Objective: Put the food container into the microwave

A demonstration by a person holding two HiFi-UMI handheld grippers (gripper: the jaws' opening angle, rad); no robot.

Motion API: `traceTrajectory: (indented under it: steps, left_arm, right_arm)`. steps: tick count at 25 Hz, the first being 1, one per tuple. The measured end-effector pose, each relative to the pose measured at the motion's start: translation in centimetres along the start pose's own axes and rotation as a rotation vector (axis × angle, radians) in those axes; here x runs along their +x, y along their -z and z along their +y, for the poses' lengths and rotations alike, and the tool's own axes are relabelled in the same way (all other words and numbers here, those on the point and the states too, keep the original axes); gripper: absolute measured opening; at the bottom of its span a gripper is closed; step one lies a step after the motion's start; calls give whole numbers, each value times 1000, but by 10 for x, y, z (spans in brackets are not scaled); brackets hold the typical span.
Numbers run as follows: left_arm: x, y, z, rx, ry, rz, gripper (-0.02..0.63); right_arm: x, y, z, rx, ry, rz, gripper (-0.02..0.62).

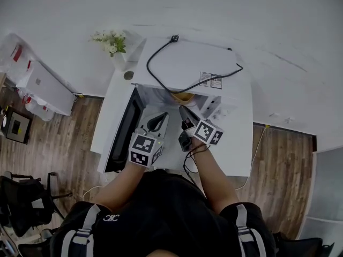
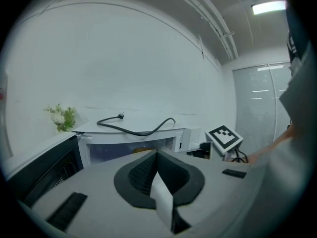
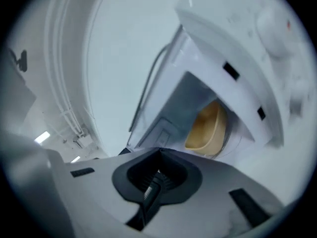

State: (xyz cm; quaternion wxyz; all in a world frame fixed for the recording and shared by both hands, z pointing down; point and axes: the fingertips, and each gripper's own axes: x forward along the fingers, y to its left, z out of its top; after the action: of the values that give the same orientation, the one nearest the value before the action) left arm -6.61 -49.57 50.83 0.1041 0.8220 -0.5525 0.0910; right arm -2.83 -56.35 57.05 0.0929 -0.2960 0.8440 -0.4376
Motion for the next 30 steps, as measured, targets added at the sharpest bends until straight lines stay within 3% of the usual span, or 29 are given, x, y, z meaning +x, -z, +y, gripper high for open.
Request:
traceTrajectory:
  steps: [3, 9, 12, 17, 30]
  left_arm:
    - [1, -3, -10, -1, -6, -10, 2]
    - [0, 0, -35, -11, -8, -15, 2]
    - [-1, 3, -46, -15, -7, -21, 2]
    - [-5, 4, -59, -12, -16, -33, 2]
    - [-16, 9, -60, -15, -28, -26, 2]
  right_arm:
    - [-32, -19, 15, -177, 37, -58, -3]
    - [-97, -56, 46, -608, 206, -201, -3]
    - [-123, -63, 53, -729, 289, -257, -4]
    - [-150, -60, 44, -769, 358, -269, -5]
    - [-151, -42, 45, -726, 320, -234, -5]
